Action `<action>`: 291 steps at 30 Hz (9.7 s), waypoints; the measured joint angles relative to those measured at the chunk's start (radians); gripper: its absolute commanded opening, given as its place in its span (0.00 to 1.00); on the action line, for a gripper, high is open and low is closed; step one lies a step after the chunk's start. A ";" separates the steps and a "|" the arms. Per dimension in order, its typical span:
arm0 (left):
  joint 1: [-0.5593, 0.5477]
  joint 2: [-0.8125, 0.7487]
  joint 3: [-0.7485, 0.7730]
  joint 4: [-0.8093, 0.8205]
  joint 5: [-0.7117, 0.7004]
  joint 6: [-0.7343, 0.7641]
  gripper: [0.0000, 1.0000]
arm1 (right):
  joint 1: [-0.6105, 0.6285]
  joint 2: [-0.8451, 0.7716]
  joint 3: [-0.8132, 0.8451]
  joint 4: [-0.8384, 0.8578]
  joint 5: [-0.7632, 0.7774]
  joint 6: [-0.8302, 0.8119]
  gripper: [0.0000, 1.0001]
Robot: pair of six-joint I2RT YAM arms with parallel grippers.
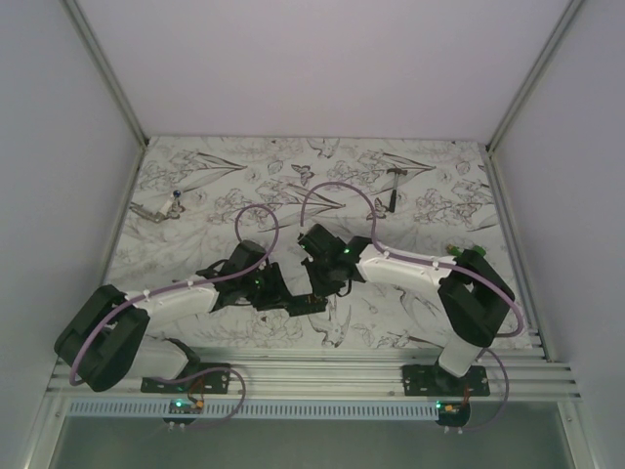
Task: Snap on the fuse box
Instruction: Install the fuse at the fuse box base, then move the fuse box cover to the center of the board, then adjust the fuse box base at the center of the board, then pick up the fuse box cover from the center of the board, then close the fuse box cover on the fuse box base.
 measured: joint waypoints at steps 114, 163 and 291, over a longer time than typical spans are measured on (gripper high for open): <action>0.303 -0.237 0.098 -0.285 -0.094 0.152 0.96 | -0.394 0.586 0.644 0.182 -0.269 -0.802 0.38; -0.248 -0.055 -0.023 -0.021 -0.211 -0.058 0.43 | -0.320 -0.082 -0.172 0.304 0.010 -0.499 0.41; 0.040 0.306 0.409 -0.179 0.103 0.379 0.25 | -0.164 -0.171 -0.361 0.449 -0.132 0.231 0.23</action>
